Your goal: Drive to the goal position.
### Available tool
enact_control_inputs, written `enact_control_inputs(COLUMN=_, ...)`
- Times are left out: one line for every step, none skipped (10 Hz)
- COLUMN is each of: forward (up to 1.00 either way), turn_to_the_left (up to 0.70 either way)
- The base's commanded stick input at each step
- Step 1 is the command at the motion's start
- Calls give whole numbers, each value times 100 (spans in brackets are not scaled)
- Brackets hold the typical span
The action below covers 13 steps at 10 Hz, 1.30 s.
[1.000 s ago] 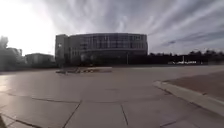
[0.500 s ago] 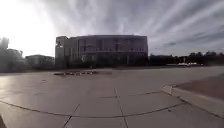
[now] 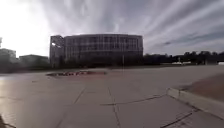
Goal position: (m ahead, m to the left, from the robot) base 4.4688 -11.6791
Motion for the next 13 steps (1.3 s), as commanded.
enact_control_inputs(forward=85, turn_to_the_left=0)
enact_control_inputs(forward=85, turn_to_the_left=0)
enact_control_inputs(forward=85, turn_to_the_left=0)
enact_control_inputs(forward=85, turn_to_the_left=0)
enact_control_inputs(forward=85, turn_to_the_left=0)
enact_control_inputs(forward=85, turn_to_the_left=-2)
enact_control_inputs(forward=85, turn_to_the_left=-11)
enact_control_inputs(forward=85, turn_to_the_left=-34)
enact_control_inputs(forward=85, turn_to_the_left=-34)
enact_control_inputs(forward=85, turn_to_the_left=0)
enact_control_inputs(forward=85, turn_to_the_left=0)
enact_control_inputs(forward=85, turn_to_the_left=0)
enact_control_inputs(forward=85, turn_to_the_left=-4)
